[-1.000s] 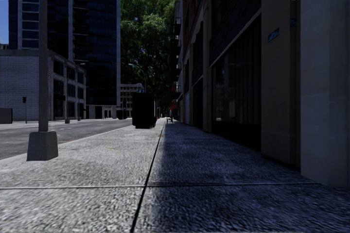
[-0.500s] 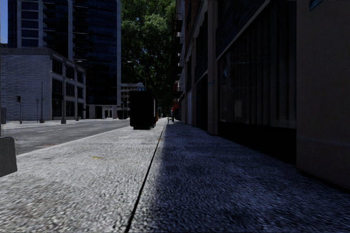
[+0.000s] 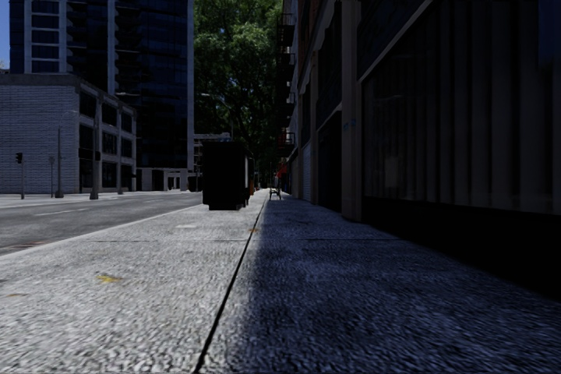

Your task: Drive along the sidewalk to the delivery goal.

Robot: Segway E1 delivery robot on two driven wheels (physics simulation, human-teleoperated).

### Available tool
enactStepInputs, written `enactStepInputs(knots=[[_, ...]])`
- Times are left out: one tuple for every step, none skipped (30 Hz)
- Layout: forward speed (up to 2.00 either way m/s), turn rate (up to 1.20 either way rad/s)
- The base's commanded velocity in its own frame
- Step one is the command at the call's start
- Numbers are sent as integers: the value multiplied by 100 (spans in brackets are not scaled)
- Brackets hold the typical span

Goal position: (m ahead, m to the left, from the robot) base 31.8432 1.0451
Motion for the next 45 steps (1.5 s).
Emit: enactStepInputs(knots=[[200, 0], [200, 0], [200, 0], [200, 0], [200, 0], [200, 0], [200, 0], [200, 0], [200, 2], [200, 2], [200, 11], [200, 16], [200, 18], [200, 19], [200, 19], [200, 20], [200, 20], [200, 11], [200, 0], [200, 0], [200, 0], [200, 0], [200, 0], [200, 0], [200, 0], [200, 0], [200, 0], [200, 0], [200, 0], [200, 0], [200, 0], [200, 0], [200, 0], [200, 0], [200, 0], [200, 0], [200, 0], [200, 0], [200, 0], [200, 0], [200, 0], [200, 0], [200, 0], [200, 0], [200, 0]])
